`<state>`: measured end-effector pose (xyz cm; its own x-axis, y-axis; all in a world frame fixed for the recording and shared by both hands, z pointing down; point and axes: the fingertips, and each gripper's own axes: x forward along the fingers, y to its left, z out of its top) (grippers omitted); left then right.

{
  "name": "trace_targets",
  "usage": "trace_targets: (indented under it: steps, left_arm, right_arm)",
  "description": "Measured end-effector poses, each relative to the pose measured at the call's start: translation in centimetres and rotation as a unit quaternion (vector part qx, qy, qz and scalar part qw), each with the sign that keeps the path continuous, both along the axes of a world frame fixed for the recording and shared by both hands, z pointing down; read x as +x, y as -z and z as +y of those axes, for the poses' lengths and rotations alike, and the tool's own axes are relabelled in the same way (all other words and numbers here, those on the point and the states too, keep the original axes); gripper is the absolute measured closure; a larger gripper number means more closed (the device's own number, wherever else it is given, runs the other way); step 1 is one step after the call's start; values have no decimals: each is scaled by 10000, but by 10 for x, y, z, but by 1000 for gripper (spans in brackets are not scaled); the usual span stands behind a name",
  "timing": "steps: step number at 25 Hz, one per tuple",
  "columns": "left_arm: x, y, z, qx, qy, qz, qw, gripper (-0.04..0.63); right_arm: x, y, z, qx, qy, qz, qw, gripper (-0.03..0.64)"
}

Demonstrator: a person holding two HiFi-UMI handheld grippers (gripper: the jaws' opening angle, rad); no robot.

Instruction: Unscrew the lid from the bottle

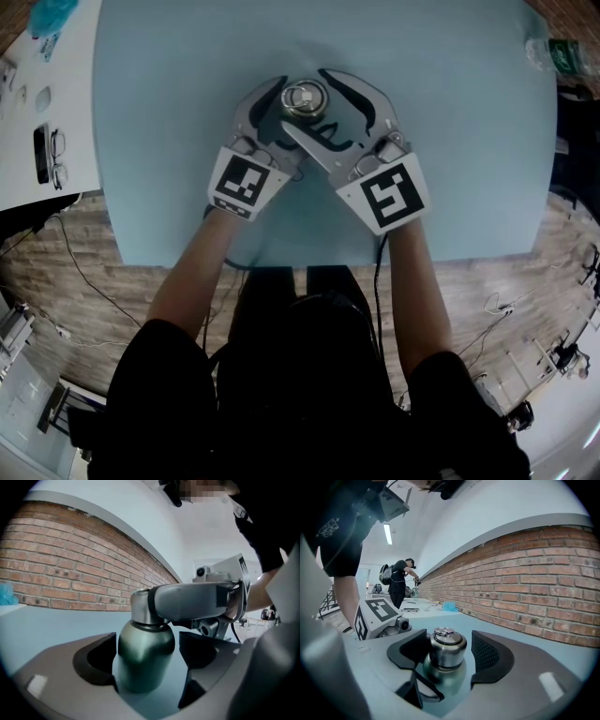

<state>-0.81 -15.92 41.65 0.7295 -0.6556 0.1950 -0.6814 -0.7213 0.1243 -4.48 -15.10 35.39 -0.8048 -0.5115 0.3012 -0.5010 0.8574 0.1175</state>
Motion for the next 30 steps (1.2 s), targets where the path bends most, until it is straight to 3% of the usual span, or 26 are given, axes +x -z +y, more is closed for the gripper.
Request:
trace_targets:
  steps: [30]
  left_arm:
    - [-3, 4, -4, 38, 440, 75, 9990, 184]
  right_arm:
    - [-1, 1, -2, -68, -360, -160, 9992, 311]
